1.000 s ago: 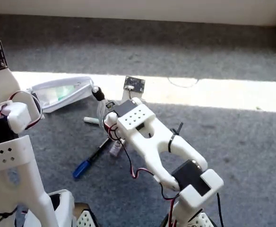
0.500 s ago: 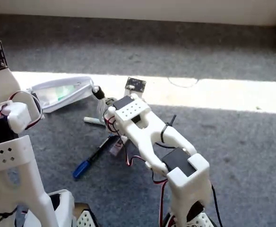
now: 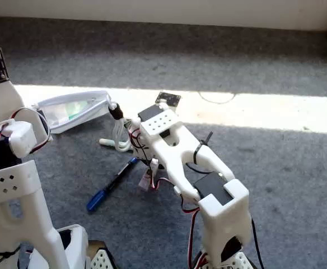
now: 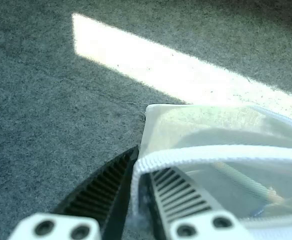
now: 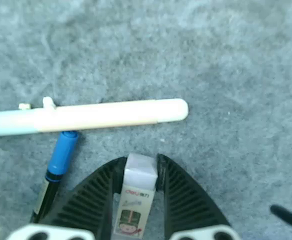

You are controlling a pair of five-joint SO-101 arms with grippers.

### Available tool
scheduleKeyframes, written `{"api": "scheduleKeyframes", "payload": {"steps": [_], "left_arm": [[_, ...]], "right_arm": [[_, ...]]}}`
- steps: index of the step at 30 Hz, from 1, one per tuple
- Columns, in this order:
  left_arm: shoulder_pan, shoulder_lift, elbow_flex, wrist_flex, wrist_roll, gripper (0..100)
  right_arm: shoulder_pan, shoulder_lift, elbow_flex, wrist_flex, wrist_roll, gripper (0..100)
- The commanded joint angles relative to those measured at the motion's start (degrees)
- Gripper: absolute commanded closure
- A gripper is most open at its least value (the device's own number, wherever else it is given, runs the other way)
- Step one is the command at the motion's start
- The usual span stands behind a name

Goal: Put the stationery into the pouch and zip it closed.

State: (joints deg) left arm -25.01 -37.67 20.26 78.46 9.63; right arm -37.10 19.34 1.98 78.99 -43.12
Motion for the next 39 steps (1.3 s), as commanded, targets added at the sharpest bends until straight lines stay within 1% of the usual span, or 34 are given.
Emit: {"api": "scheduleKeyframes", "payload": {"steps": [1,13,23,29,36,39], "left_arm": [[-0.75,0.04,-0.04,-0.09,0.35,99],[-0.48,0.04,-0.04,-0.18,0.35,99],[1.54,0.04,-0.04,-0.09,0.35,99],[1.63,0.04,-0.04,-0.09,0.35,99],[1.63,0.04,-0.04,-0.09,0.35,99],[1.63,0.04,-0.04,-0.09,0.35,99]], "right_arm": [[0.75,-8.75,-3.47,3.65,3.52,99.4],[0.75,-29.76,-3.30,3.65,10.90,99.4],[-0.22,-44.00,-3.82,2.42,21.54,99.5],[-0.31,-50.07,-3.47,-7.16,26.37,99.5],[-6.64,-54.37,-3.47,-14.55,30.15,99.5],[-8.66,-56.31,-3.38,-20.09,32.35,99.5]]}}
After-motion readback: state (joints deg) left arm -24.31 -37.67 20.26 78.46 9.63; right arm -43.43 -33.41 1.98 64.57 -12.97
